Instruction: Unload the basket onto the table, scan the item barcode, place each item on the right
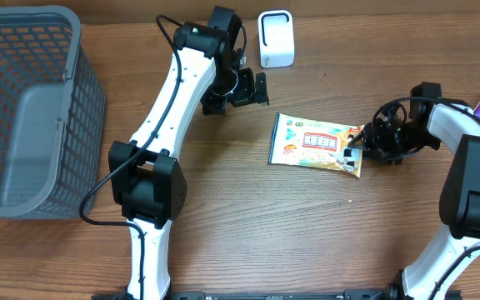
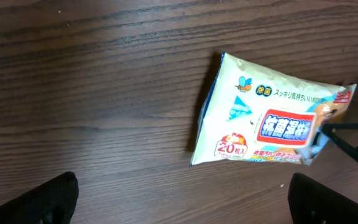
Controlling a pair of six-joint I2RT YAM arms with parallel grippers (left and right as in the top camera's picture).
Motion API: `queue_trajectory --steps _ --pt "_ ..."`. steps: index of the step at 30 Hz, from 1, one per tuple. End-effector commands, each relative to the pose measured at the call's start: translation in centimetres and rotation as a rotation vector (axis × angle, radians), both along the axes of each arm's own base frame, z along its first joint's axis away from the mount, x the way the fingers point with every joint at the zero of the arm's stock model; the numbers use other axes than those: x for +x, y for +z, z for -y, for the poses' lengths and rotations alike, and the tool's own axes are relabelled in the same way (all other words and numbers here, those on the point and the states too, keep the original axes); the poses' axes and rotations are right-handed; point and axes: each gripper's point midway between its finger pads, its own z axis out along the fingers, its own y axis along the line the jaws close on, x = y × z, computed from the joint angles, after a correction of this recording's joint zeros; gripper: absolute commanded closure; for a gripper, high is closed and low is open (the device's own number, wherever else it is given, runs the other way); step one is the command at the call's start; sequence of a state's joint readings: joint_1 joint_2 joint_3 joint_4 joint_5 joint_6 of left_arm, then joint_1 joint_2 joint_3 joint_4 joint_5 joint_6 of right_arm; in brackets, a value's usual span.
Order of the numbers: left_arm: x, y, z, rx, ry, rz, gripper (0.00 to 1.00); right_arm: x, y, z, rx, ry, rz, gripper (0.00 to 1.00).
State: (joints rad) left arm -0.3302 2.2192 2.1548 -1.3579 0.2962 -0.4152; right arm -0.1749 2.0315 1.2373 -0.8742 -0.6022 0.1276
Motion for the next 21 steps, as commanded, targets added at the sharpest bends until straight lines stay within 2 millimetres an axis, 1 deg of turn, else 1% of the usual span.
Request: queue_trajectory --steps 1,3,6,7,8,9,11,13,14,15,16,17,20,21 --pt "-0.1 -0.4 0.2 -0.003 -0.015 -0.010 0.00 -2.4 -3.6 0.5 -0.058 -0.019 -0.128 0.96" --pt "-0.2 -0.4 0.2 -0.002 -0.019 -0.011 0.00 -2.1 -3.5 0.6 -0.059 -0.031 -0.124 0.96" --pt "-0.2 -0.4 0.2 -0.001 -0.026 -0.008 0.00 -0.7 -2.0 1.0 -0.062 -0.036 -0.101 0.96" --pt "-0.2 -0.5 0.2 0.000 -0.030 -0.008 0.00 0.6 0.1 1.3 -0.068 -0.037 -0.059 0.96" --pt "-0.2 -0.5 0.2 0.000 -0.030 -0.009 0.00 1.3 1.2 1.4 -0.073 -0.038 -0.032 0.96" --pt "-0.2 -0.5 0.2 0.000 -0.030 -0.010 0.00 2.3 3.2 1.6 -0.083 -0.039 0.019 0.96" --pt "-0.2 -0.5 0.2 0.000 -0.029 -0.010 0.00 3.4 6.2 2.1 -0.114 -0.044 0.098 0.96" --pt "-0.2 -0.5 0.2 0.000 -0.029 -0.010 0.00 4.2 9.7 2.7 -0.183 -0.046 0.189 0.96" --pt "-0.2 -0.5 0.2 0.000 -0.030 -0.010 0.00 4.4 11.2 3.1 -0.222 -0.047 0.225 0.96" --pt "-0.2 -0.5 0.2 -0.001 -0.029 -0.009 0.00 4.4 13.2 3.4 -0.277 -0.048 0.269 0.96" --pt "-0.2 -0.5 0.2 -0.001 -0.029 -0.009 0.00 4.2 15.4 3.7 -0.344 -0.047 0.318 0.96" --pt "-0.2 -0.5 0.2 -0.001 -0.029 -0.009 0.00 3.9 16.9 3.7 -0.391 -0.043 0.356 0.96" --pt "-0.2 -0.4 0.2 -0.001 -0.029 -0.007 0.00 3.1 19.8 2.7 -0.471 -0.020 0.438 0.96" --pt "-0.2 -0.4 0.2 -0.001 -0.029 -0.007 0.00 2.8 20.3 2.4 -0.503 -0.008 0.452 0.96"
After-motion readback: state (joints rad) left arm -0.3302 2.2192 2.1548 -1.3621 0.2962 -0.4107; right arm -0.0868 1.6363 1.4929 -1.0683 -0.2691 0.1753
